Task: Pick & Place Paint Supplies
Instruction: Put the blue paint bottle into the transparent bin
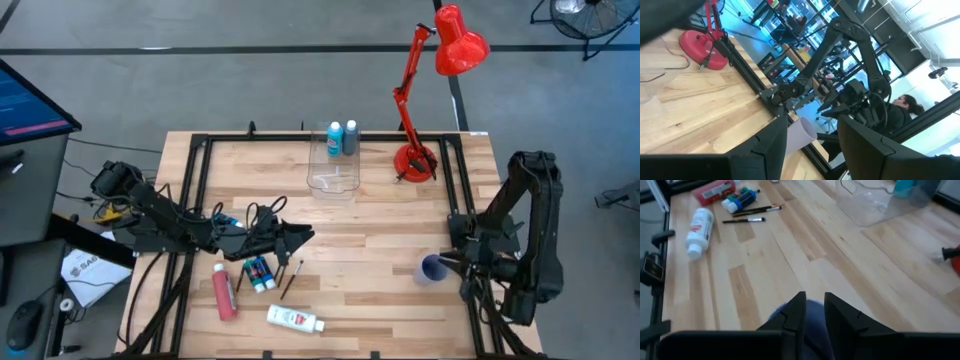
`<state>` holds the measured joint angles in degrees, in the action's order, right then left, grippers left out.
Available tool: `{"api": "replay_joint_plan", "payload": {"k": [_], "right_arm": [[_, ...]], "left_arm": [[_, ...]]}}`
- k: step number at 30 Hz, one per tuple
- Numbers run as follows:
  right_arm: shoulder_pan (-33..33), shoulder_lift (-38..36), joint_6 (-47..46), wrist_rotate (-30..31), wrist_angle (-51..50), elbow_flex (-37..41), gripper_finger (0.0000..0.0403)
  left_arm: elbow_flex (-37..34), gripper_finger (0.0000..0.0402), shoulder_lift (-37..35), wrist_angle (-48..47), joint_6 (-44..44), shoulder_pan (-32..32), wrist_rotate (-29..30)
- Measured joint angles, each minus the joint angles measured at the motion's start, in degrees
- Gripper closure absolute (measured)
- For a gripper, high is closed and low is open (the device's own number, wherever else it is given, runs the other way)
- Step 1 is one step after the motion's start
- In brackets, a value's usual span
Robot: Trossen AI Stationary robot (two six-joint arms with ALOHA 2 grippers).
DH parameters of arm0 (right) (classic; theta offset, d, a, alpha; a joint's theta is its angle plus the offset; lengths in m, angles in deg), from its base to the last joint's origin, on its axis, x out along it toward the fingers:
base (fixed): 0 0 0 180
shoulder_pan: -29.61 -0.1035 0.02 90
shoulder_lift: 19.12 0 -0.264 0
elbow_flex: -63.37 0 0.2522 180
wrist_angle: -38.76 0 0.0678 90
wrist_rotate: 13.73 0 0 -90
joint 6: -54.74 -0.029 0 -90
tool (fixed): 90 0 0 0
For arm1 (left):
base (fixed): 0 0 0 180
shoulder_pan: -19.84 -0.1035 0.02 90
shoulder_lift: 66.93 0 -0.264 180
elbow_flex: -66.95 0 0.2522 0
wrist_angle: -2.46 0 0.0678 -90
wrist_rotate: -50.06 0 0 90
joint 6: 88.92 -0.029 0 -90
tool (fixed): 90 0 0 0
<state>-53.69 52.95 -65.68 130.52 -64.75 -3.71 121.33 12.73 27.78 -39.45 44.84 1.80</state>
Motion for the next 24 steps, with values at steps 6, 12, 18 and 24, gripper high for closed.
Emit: {"api": "replay_joint_plan", "payload": {"k": [6, 12, 18, 24], "right_arm": [[1.7, -6.0, 3.6, 3.9, 0.1, -2.3, 0.0341], [2.2, -10.1, 4.0, 13.2, 0.5, -4.0, 0.0342], [5.8, -12.6, 4.0, 21.4, 2.5, -5.4, 0.0342], [10.6, -14.1, 7.6, 25.8, 5.0, -8.6, 0.0342]], "left_arm": [[0.0, 0.0234, 0.0, 1.2, 0.5, 0.0, 0.3], [0.0, 0.0234, 0.0, 4.8, 0.5, 0.0, 0.3], [0.0, 0.0234, 0.0, 7.6, 0.4, 0.0, 0.3], [0.0, 0.0234, -1.1, 8.3, -1.5, -0.3, -0.1]]}}
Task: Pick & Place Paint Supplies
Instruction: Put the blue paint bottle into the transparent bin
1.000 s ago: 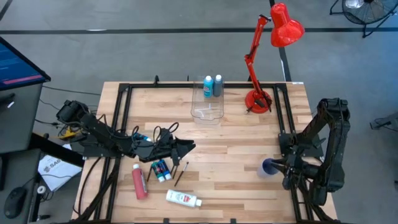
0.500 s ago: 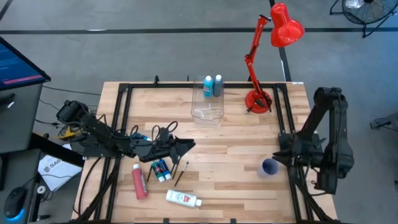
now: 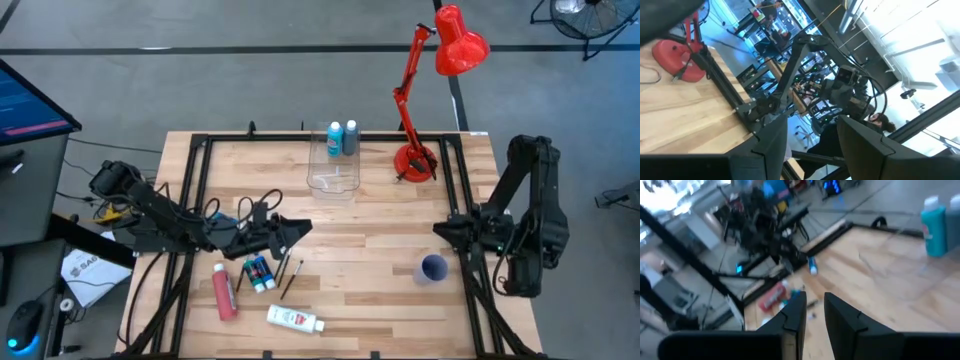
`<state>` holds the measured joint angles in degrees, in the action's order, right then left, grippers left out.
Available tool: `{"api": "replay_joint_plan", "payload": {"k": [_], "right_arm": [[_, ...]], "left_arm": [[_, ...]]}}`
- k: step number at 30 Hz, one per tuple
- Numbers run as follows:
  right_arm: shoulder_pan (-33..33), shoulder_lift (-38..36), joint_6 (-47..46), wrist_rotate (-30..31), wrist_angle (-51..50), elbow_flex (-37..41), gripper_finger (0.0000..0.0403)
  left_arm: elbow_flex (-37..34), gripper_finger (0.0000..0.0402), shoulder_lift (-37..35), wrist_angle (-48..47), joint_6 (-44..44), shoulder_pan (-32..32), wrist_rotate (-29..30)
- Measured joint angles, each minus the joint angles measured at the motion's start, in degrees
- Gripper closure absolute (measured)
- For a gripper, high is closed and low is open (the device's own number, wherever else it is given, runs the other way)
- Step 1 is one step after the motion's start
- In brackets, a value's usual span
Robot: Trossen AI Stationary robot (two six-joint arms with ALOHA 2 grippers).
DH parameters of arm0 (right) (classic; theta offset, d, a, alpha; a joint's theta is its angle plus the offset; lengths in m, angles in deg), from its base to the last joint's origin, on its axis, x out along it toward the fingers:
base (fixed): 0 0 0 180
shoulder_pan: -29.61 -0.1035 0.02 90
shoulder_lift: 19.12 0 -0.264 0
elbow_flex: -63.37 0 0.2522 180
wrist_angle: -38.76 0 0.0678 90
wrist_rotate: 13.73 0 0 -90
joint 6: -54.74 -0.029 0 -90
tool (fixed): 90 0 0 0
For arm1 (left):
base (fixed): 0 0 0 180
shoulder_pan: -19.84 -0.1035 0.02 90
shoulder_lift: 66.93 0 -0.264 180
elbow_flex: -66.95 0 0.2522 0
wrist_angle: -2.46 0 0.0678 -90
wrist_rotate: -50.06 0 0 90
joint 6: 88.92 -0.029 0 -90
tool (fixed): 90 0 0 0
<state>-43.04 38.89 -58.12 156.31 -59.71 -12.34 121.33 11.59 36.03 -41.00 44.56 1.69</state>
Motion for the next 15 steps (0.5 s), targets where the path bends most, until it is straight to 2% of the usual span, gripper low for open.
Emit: {"api": "replay_joint_plan", "payload": {"k": [8, 15], "right_arm": [[6.5, 0.0, 15.8, 2.9, 7.8, -6.5, 0.0342], [13.2, 0.0, 34.9, 2.9, 20.7, -11.1, 0.0342]], "left_arm": [[0.0, 0.0234, -4.8, 0.4, -5.3, -1.7, -4.4], [0.0, 0.0234, -10.8, 0.2, -11.4, -4.8, -11.2]]}}
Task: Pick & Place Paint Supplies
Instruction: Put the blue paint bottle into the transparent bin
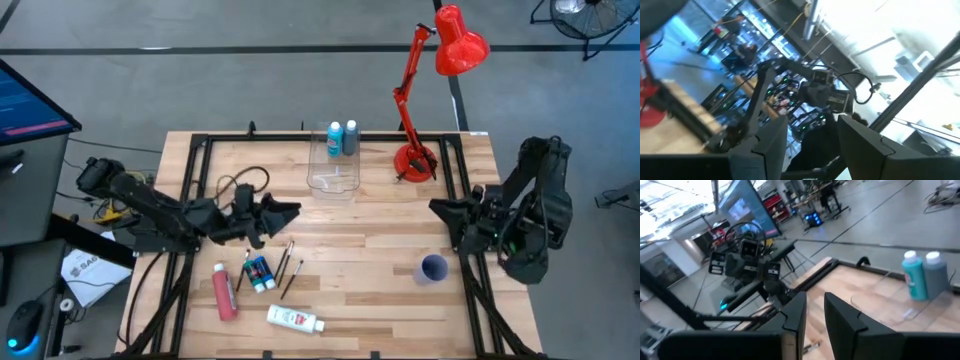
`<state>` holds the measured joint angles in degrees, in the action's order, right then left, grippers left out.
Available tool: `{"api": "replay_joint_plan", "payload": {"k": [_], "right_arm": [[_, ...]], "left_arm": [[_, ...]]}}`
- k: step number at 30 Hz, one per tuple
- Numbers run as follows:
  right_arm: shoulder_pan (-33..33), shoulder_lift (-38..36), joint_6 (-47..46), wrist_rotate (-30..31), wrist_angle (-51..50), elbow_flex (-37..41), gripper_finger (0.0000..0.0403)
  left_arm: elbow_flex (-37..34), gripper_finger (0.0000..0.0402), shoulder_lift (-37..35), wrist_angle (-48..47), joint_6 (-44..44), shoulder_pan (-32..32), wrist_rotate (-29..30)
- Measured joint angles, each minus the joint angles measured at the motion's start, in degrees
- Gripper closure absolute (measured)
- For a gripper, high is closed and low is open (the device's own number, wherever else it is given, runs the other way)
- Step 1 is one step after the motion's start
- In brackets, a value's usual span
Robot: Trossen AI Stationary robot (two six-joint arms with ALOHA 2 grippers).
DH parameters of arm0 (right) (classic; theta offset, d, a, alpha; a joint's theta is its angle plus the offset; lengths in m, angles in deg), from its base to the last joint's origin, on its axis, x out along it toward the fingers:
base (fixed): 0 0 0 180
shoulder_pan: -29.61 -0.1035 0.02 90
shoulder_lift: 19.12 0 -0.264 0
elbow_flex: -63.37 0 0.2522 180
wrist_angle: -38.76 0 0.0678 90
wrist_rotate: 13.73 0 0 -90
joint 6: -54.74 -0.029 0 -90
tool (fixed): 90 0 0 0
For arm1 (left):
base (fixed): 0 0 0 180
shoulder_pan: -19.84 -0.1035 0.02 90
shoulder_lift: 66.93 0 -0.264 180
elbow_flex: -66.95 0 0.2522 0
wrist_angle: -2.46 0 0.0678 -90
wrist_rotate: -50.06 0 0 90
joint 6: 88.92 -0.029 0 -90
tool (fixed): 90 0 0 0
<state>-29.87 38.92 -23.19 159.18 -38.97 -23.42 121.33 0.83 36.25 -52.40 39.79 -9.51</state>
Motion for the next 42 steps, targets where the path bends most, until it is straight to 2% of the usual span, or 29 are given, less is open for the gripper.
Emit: {"api": "replay_joint_plan", "payload": {"k": [6, 11, 15, 19, 25, 30, 34, 42], "right_arm": [[5.9, 0.5, 26.1, -2.1, 22.4, -1.6, 0.0342], [12.3, 2.0, 48.4, -11.5, 43.3, -1.6, 0.0342], [17.1, 4.3, 59.5, -19.3, 55.0, -1.6, 0.0342], [21.5, 6.6, 61.8, -26.3, 59.7, -1.6, 0.0342], [28.0, 10.2, 60.0, -40.7, 62.7, -1.6, 0.0342], [32.8, 12.7, 59.9, -50.4, 65.3, -1.6, 0.0342], [36.2, 14.1, 59.9, -57.9, 65.3, -1.6, 0.0342], [41.4, 14.4, 57.9, -65.4, 61.7, -1.6, 0.0342]], "left_arm": [[0.0, 0.0234, -4.0, -0.1, -1.4, -2.7, -6.9], [0.0, 0.0234, -5.6, -1.2, -1.4, -4.4, -13.0], [0.0, 0.0234, -6.0, -2.4, -0.9, -5.5, -17.7], [0.0, 0.0234, -6.0, -3.5, 0.0, -6.2, -22.6], [0.0, 0.0234, -6.0, -6.3, 1.1, -6.1, -27.6], [0.0, 0.0234, -6.0, -9.5, 0.9, -6.1, -30.1], [0.0, 0.0234, -7.6, -17.4, 0.1, -6.2, -30.5], [0.0, 0.0234, -12.0, -32.2, -0.4, -6.2, -29.3]]}}
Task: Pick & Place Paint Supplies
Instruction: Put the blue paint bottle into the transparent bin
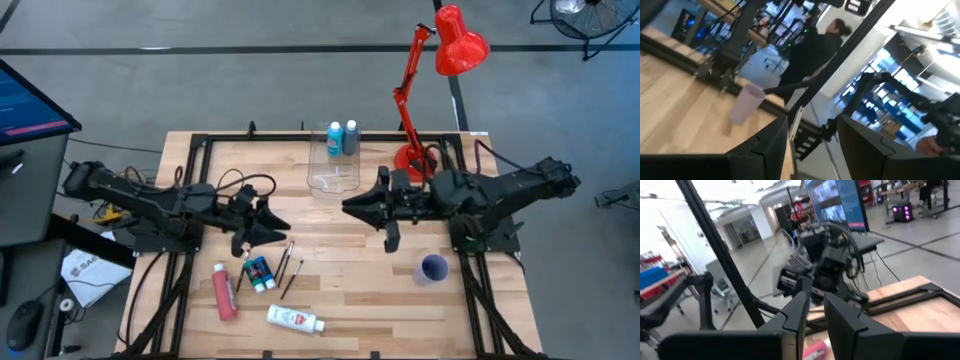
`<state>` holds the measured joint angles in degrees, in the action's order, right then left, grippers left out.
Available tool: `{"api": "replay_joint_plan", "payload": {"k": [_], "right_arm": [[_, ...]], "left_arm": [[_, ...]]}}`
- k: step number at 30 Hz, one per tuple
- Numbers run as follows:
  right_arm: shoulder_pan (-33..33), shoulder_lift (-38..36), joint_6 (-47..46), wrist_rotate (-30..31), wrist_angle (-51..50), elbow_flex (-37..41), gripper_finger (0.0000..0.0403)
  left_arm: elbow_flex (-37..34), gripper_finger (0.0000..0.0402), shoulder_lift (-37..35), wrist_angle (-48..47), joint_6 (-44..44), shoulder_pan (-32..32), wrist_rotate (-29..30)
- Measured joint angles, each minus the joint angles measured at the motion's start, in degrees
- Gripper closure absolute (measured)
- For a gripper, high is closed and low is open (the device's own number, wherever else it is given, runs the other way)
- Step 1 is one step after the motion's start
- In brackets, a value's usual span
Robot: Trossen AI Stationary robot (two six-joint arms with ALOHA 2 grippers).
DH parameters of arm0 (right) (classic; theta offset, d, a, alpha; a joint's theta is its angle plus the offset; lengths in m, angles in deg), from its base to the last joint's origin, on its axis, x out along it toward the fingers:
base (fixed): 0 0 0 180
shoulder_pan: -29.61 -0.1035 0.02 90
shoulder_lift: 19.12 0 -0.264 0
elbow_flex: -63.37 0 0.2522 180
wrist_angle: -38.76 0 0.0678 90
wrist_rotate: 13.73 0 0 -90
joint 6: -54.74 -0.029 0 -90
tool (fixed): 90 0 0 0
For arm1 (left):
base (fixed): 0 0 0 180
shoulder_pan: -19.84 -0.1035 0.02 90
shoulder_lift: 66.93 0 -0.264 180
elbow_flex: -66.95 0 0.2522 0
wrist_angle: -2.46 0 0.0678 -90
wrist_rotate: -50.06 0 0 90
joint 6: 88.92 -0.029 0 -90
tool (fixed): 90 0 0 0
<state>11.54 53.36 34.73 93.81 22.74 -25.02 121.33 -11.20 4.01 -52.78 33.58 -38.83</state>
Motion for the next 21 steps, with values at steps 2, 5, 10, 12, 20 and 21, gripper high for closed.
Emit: {"api": "replay_joint_plan", "payload": {"k": [2, 5, 10, 12, 20, 21], "right_arm": [[1.1, 0.0, 0.0, -0.9, -1.6, 0.0, 0.0342], [2.4, 0.0, -0.9, -1.9, -4.8, 0.0, 0.0342], [4.1, 0.8, -2.5, -4.4, -10.1, 0.0, 0.0342], [4.5, 1.7, -2.8, -5.4, -12.4, 0.1, 0.034], [4.4, 6.0, -4.5, -5.9, -14.2, 0.0, 0.0293], [4.4, 6.6, -4.5, -5.9, -14.1, 0.0, 0.0282]], "left_arm": [[0.0, 0.0234, -1.3, -3.4, -0.9, 0.0, 0.0], [0.0, 0.0234, -3.0, -9.7, -1.9, -0.3, 0.1], [0.0, 0.0234, -5.7, -21.1, -2.9, -0.7, -1.2], [0.0, 0.0234, -6.6, -26.5, -2.9, -0.7, -1.9], [0.0, 0.0234, -8.4, -51.5, -5.7, -0.8, -3.2], [0.0, 0.0234, -8.4, -53.5, -6.3, -1.1, -3.2]]}}
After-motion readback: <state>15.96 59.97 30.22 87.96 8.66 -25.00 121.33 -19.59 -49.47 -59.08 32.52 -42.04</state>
